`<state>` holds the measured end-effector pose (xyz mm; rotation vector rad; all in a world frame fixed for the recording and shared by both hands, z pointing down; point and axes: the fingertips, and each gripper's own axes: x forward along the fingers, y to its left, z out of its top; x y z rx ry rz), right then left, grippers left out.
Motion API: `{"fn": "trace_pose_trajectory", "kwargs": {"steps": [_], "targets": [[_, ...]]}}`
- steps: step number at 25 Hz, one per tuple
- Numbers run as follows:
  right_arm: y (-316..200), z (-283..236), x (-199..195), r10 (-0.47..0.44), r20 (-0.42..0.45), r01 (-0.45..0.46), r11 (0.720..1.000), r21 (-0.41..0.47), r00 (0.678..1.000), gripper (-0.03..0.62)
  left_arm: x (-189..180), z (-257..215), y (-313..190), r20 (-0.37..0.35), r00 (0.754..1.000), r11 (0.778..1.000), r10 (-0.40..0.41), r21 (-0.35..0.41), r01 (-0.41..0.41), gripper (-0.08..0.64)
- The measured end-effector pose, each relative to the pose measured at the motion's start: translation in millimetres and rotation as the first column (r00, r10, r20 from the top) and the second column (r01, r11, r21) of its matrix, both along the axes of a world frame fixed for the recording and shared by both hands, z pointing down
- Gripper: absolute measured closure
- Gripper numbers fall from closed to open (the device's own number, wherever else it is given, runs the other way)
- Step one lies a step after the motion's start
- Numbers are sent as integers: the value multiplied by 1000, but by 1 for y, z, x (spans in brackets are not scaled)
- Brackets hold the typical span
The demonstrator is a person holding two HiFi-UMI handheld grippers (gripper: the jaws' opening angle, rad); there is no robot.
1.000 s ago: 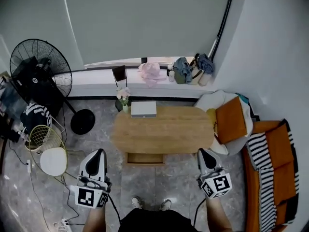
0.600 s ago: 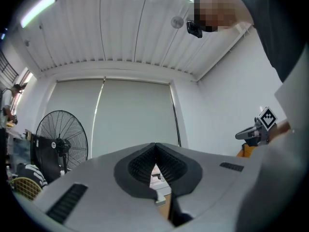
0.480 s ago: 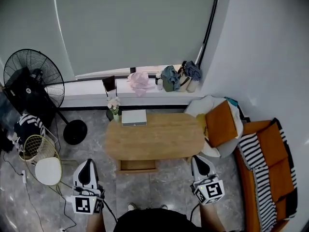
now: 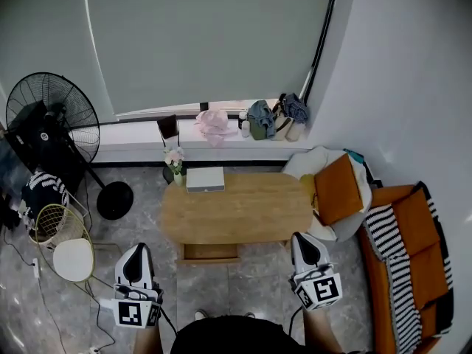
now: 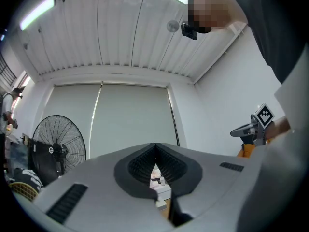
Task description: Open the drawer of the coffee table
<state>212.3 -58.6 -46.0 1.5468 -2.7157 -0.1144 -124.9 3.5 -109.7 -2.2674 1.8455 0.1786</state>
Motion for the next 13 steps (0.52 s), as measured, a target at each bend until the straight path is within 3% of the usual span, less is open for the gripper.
{"fn": "trace_pose_trajectory", "kwargs": {"steps": [3,7,13], "targets": [[1,5,1,2,11,-2,1000,-15,1000,588,0,1,3,1,1000,1000,4,2,-4,552],[0,8,-1,-6,35,8,999,-39,999,588,-7,11,6,-19,1000,998,-24,-51,23,552],[7,6,-10,-27,26,27,999,-21,999,588,1,2,12,4,1000,1000,17,12,-17,552]]}}
